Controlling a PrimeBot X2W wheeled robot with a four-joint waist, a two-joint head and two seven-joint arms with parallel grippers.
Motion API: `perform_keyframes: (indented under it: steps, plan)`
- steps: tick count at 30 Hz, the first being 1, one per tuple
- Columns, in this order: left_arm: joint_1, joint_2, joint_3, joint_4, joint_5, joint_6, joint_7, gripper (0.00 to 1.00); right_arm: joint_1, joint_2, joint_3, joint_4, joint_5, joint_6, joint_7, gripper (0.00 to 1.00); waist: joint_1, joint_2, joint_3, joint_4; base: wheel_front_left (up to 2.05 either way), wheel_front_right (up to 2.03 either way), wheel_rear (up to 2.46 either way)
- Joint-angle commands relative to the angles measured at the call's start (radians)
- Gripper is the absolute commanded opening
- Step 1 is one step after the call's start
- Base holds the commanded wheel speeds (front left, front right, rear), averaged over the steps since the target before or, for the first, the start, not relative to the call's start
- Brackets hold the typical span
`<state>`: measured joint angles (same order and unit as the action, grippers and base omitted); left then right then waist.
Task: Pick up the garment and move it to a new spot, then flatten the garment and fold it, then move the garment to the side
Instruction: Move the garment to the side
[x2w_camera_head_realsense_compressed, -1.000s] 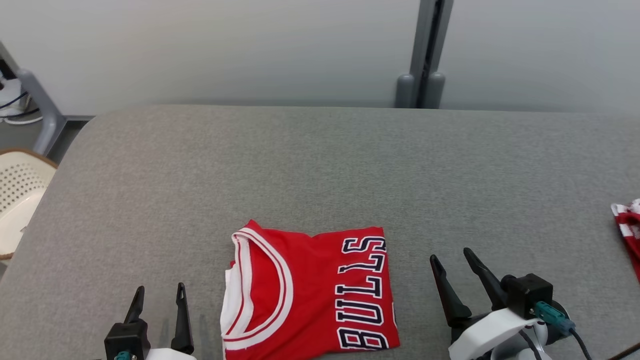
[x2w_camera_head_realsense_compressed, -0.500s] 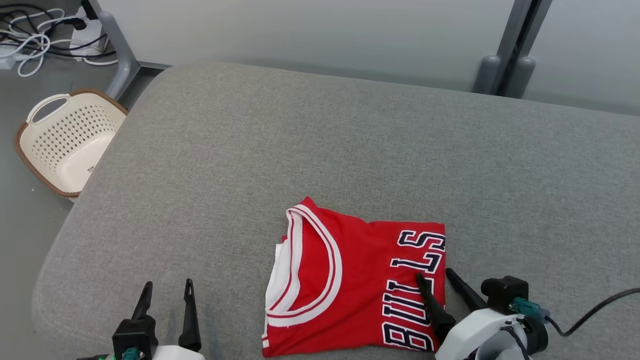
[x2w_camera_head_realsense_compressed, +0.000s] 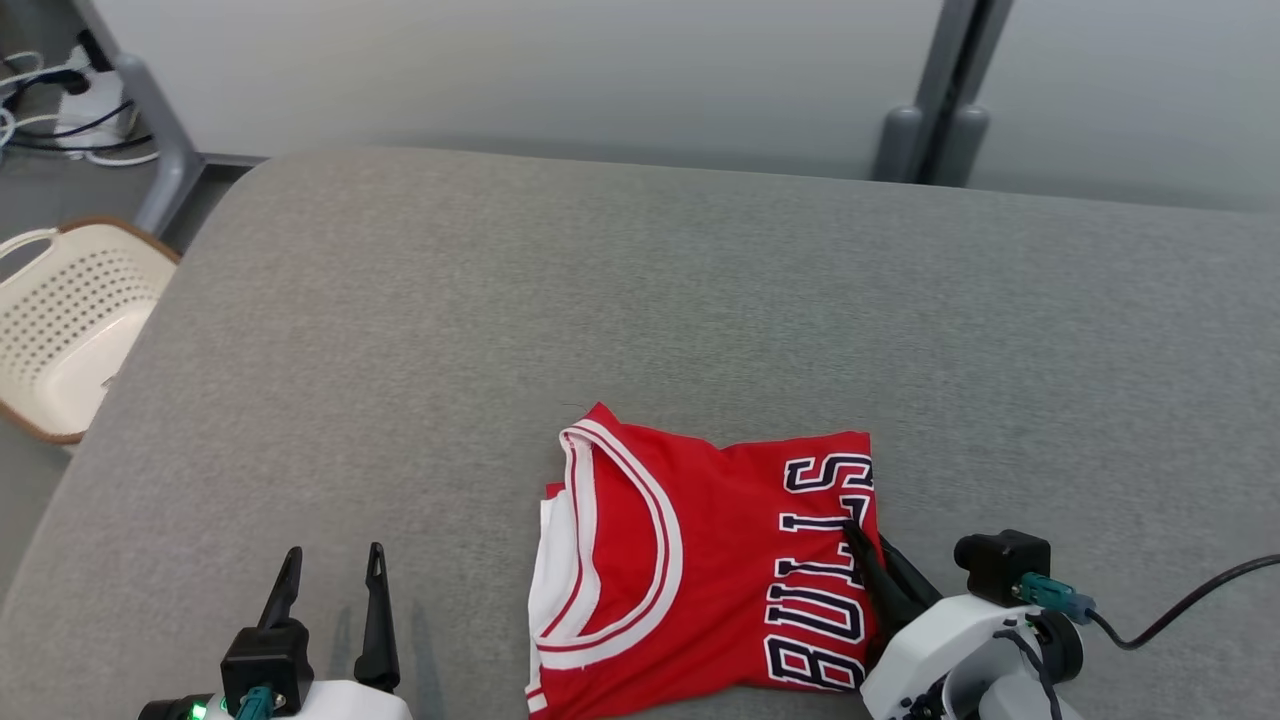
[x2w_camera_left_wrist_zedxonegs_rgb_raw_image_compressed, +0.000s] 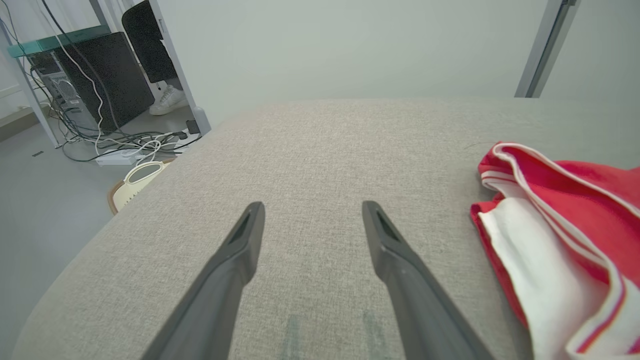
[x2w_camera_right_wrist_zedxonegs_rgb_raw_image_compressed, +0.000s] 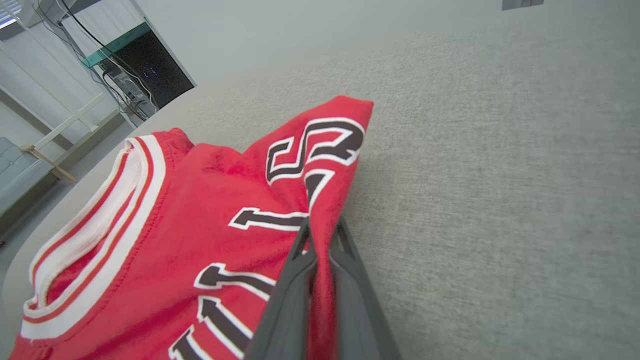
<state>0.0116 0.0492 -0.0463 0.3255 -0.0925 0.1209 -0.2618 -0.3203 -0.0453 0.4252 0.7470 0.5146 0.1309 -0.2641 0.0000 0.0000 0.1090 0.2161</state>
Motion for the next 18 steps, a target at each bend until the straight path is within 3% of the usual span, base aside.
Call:
perform_keyframes:
  steps: [1, 14, 18]
  plan:
    - [-0.008, 0.003, 0.003, -0.006, 0.006, -0.004, -0.004, 1.0, 0.006, -0.012, -0.011, -0.006, -0.004, 0.0, 0.001, 0.0, 0.0, 0.0, -0.016, -0.089, 0.0, 0.0, 0.0]
    - [-0.058, 0.004, -0.044, 0.0, -0.017, -0.004, -0.003, 1.0, 0.024, -0.009, -0.055, -0.029, -0.04, 0.0, 0.001, 0.0, 0.0, 0.0, -0.014, -0.494, 0.0, 0.0, 0.0]
    - [-0.065, 0.004, -0.048, 0.005, -0.018, -0.007, -0.003, 1.0, 0.029, -0.009, -0.058, -0.035, -0.041, 0.0, 0.001, 0.0, 0.0, 0.0, -0.01, -0.573, 0.0, 0.0, 0.0]
